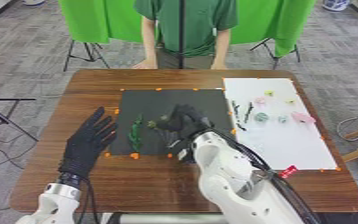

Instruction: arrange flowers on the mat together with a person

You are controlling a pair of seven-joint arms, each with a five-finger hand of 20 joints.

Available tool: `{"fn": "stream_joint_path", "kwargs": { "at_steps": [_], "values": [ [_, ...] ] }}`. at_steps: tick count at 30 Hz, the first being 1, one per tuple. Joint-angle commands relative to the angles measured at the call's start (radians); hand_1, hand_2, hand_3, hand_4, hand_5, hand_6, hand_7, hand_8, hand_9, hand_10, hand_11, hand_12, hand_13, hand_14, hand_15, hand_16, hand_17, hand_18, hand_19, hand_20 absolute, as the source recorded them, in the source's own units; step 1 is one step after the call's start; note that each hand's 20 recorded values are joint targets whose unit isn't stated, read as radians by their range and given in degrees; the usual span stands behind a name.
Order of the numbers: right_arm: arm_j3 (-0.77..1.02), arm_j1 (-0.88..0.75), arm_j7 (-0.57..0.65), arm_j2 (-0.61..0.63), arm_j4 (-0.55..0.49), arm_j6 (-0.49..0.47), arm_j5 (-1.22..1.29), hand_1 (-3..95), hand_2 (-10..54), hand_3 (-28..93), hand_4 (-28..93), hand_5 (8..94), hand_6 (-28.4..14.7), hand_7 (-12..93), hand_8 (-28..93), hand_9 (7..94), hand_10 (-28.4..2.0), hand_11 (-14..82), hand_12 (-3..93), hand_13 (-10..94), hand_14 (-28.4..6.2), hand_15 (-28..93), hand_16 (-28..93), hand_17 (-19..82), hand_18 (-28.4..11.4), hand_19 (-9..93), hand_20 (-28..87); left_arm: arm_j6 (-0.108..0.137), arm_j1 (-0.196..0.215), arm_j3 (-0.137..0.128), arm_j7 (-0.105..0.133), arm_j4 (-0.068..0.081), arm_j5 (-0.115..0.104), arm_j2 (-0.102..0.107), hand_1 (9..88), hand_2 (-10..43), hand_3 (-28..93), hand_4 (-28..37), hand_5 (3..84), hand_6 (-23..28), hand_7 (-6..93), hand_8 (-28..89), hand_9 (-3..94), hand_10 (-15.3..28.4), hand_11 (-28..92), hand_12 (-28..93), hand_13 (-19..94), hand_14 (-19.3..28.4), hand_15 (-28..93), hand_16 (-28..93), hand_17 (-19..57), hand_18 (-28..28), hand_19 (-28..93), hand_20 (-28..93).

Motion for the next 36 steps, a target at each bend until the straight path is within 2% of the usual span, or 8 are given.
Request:
{"fn": "stream_joint_path", "kwargs": {
  "at_steps": [1,5,9,13,15,19,24,36],
  "values": [
    [0.185,-0.089,-0.213,0.116,-0.118,0.11,0.25,20.5,5.5,72,-22,71.1,-3.1,20,-11,81.8,-13.1,37.8,29.9,74,-10.9,66,27,38,-20.1,91,48,0.008,0.033,-0.014,0.02,-0.012,0.003,-0.011,27.5,2.4,71,-24.2,28.4,1.4,14.2,-9,25.1,11.0,12,15,20,14.1,18,4,-12.1,21.6,43,9],
    [0.418,-0.196,-0.376,0.186,-0.162,0.053,0.672,21.2,6.1,79,-21,55.3,-4.5,21,-11,58.8,-15.5,32.2,25.1,51,-14.4,58,19,21,-20.6,71,37,0.021,0.046,-0.02,0.034,-0.02,0.003,-0.007,27.5,2.4,71,-24.1,28.4,1.4,14.2,-9,25.1,11.0,13,15,20,14.1,18,4,-12.1,21.6,43,9],
    [0.652,-0.334,-0.484,0.244,-0.183,-0.051,1.003,18.9,5.4,82,-23,41.7,-4.2,17,-11,42.5,-15.7,20.0,22.0,33,-13.4,38,18,10,-22.1,54,31,0.039,0.061,-0.029,0.051,-0.027,0.0,-0.003,27.5,2.4,71,-24.1,28.4,1.4,14.3,-9,25.1,10.9,12,15,20,14.1,18,4,-12.1,21.7,43,9],
    [0.839,-0.511,-0.545,0.263,-0.242,0.006,1.031,15.5,1.2,81,-23,25.9,-2.0,11,-8,28.1,-12.4,3.1,23.9,22,-12.3,3,37,1,-22.0,38,23,0.04,0.068,-0.039,0.058,-0.03,0.002,-0.004,27.4,2.3,72,-24.0,28.4,1.4,14.2,-9,25.1,11.0,13,15,20,14.1,18,3,-12.1,21.7,43,9],
    [0.907,-0.59,-0.555,0.248,-0.27,0.063,1.073,14.8,-1.2,80,-23,22.6,-1.3,9,-8,24.8,-11.4,-0.7,23.9,19,-12.2,-3,39,-1,-22.1,33,21,0.039,0.075,-0.044,0.058,-0.032,0.002,-0.008,27.4,2.3,72,-24.0,28.4,1.4,14.2,-9,25.1,10.9,13,15,20,14.0,18,3,-12.1,21.7,43,9],
    [0.976,-0.692,-0.562,0.208,-0.307,0.168,1.192,13.9,-3.0,80,-24,23.2,-1.3,9,-7,24.7,-11.2,-1.4,23.4,18,-12.3,-5,38,-1,-21.8,31,19,0.043,0.084,-0.049,0.059,-0.035,-0.001,-0.01,27.5,2.3,72,-24.1,28.4,1.4,14.2,-9,25.1,10.8,12,15,20,14.0,18,4,-12.1,21.7,43,9],
    [0.983,-0.713,-0.545,0.167,-0.321,0.233,1.192,14.1,-3.4,80,-24,29.5,-3.4,13,-9,32.2,-13.9,6.7,22.6,28,-12.4,9,36,2,-22.5,39,23,0.044,0.084,-0.043,0.067,-0.035,-0.001,-0.017,27.4,2.3,72,-24.2,28.4,1.4,14.2,-9,25.0,10.9,12,15,20,14.0,18,4,-12.1,21.7,43,9],
    [1.01,-0.687,-0.522,0.128,-0.312,0.158,1.171,15.4,-3.7,80,-24,31.9,-4.4,14,-9,34.6,-14.3,9.0,22.0,30,-12.3,17,32,3,-22.6,42,24,0.049,0.076,-0.022,0.065,-0.03,-0.009,-0.017,27.4,2.5,71,-24.3,28.3,1.3,14.2,-9,25.0,10.8,13,15,20,14.0,18,4,-12.1,21.7,43,9]
  ]
}}
